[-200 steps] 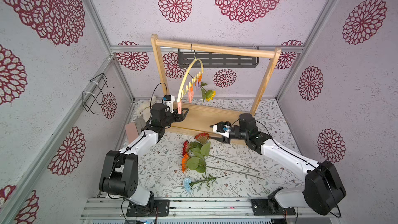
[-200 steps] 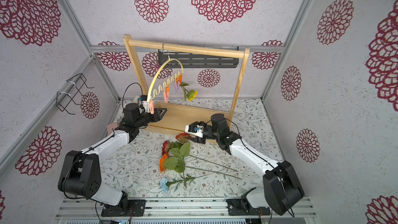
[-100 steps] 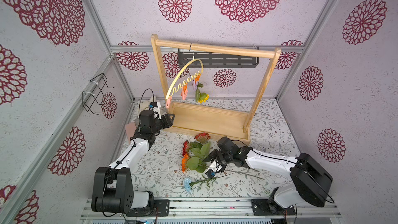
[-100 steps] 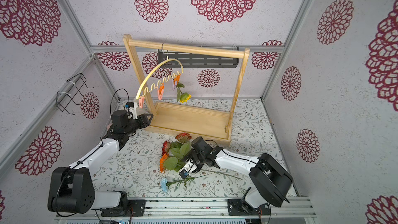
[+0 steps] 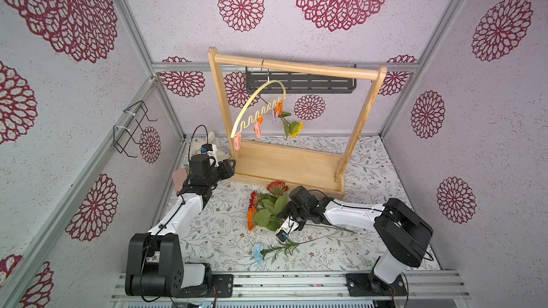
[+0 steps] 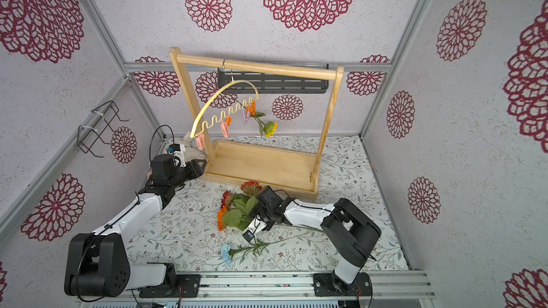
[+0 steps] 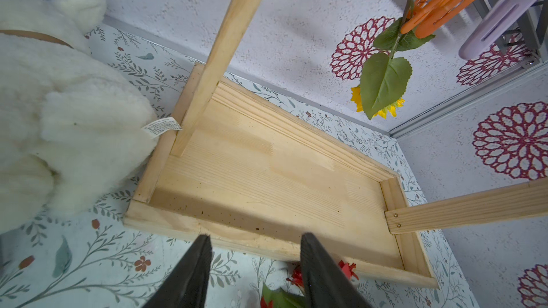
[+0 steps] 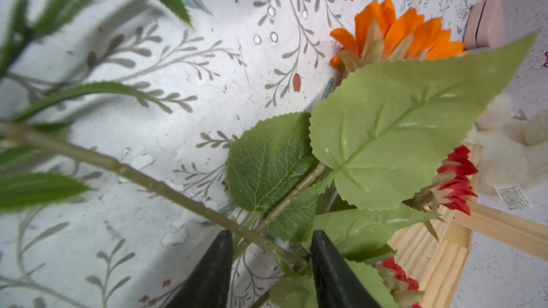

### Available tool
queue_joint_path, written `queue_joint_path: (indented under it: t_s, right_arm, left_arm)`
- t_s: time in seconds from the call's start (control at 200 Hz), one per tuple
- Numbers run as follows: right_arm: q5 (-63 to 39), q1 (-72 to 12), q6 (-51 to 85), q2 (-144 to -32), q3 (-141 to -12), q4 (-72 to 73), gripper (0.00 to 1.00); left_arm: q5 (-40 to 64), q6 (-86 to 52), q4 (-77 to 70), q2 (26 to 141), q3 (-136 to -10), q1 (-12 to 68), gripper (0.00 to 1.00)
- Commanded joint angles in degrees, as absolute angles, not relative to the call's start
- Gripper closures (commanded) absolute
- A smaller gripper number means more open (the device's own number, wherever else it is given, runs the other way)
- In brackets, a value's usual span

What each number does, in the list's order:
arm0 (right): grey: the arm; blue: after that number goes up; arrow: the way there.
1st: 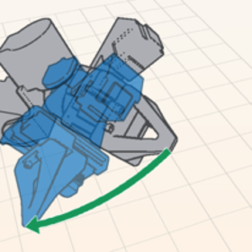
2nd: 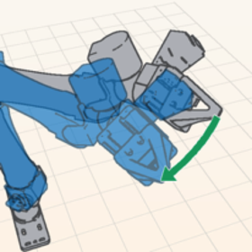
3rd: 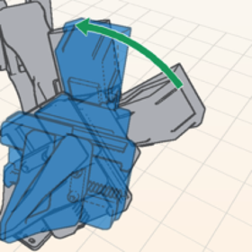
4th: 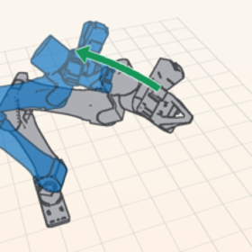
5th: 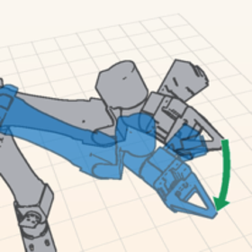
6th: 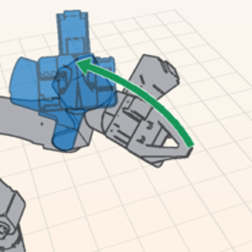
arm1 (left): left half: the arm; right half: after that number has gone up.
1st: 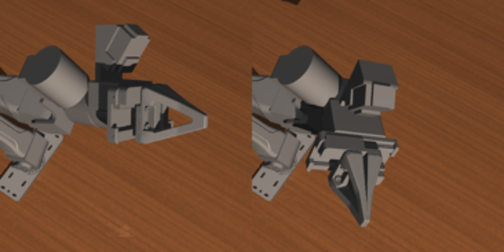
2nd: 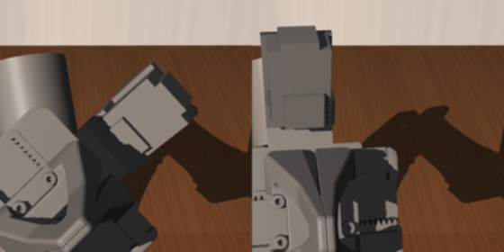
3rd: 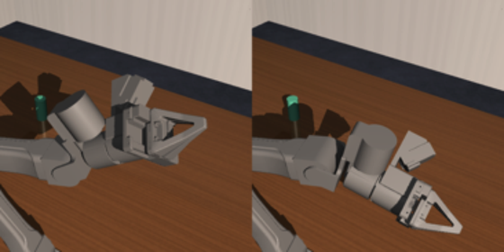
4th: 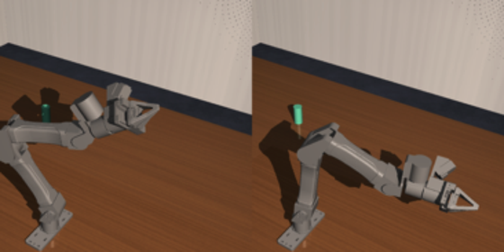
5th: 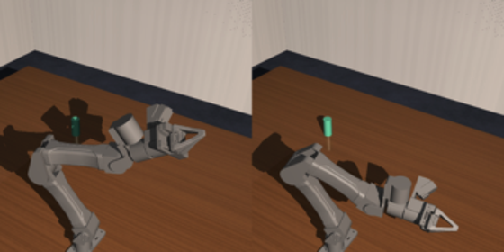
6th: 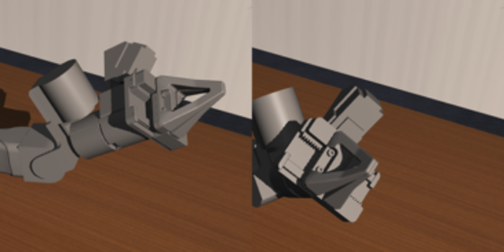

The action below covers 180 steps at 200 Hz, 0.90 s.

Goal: Dry the flowers on a clothes hanger
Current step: Pick up the flower at the center of the board.

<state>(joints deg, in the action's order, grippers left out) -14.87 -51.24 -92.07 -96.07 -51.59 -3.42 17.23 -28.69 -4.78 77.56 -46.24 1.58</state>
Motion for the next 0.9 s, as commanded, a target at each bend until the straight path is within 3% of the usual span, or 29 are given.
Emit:
queue_joint_path:
  t_s: [0.0,0.285,0.896]
  right_arm:
    - [-14.4,-50.8,-94.1,-96.5,-53.6,-5.7,0.54]
    - [-17.5,-50.9,-95.7,-97.5,-53.9,-8.8,0.59]
    - [-20.4,-54.0,-96.8,-90.6,-46.9,-5.0,0.51]
  left_arm:
    - [16.9,-28.0,-5.0,76.5,-45.4,1.0,0.47]
    - [17.1,-27.9,-5.0,76.4,-45.4,0.9,0.48]
    - [17.2,-28.3,-4.1,75.0,-45.4,0.9,0.48]
